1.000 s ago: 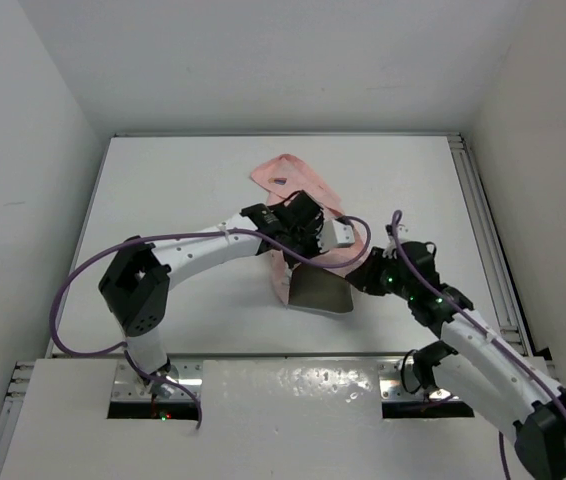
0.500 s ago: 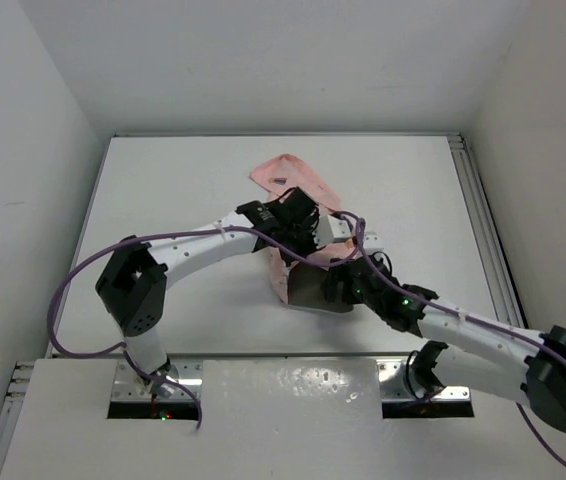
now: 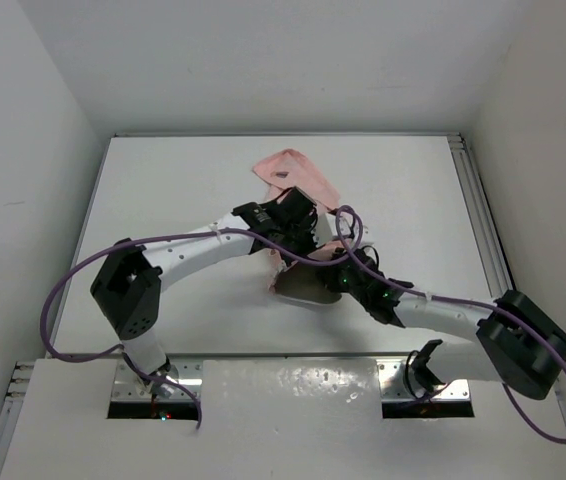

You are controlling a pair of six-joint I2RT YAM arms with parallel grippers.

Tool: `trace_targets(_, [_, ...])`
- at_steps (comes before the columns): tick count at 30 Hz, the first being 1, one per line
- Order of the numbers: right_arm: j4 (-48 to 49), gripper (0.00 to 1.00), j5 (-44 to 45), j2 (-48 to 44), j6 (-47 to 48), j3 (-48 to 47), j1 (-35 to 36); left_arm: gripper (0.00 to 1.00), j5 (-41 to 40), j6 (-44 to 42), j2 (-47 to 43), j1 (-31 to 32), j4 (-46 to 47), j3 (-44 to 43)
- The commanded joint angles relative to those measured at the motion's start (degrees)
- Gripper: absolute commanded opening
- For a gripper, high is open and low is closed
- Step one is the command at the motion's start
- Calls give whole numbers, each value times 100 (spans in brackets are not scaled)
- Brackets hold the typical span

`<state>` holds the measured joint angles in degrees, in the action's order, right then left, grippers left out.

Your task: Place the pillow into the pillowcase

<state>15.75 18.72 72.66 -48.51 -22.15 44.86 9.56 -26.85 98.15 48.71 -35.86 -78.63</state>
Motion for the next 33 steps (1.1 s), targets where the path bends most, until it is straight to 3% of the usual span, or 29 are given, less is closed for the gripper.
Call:
trace_targets(1, [658,0,-369,-50,-71,71,-83,0,46,57,-323,60,150,-223])
trace_targets(7, [701,0,-536,-787,552,-648,-74,0,2,-74,-393,51,-297,-679])
trace_targets(14, [702,0,-125,-1272,1212,-1861,-65,0,-7,-653,-393,60,-1511,-2294])
trace_targets(21, [614,0,570,-965,2037,-3056,-126,0,160,-1094,-208,95,-2592,-4080])
trace_targets(26, [193,0,826,-745,1995,-3576,-469,0,-68,-1244,-252,95,-2786,-4468])
trace_targets(29, [-589,0,931,-456,1811,-3989,-715,0,168,-1138,-279,95,-2883,-4784])
trace_targets(33, [-1003,0,678,-279,845,-3885,-1224,0,239,-1024,-235,95,-2883,-5197])
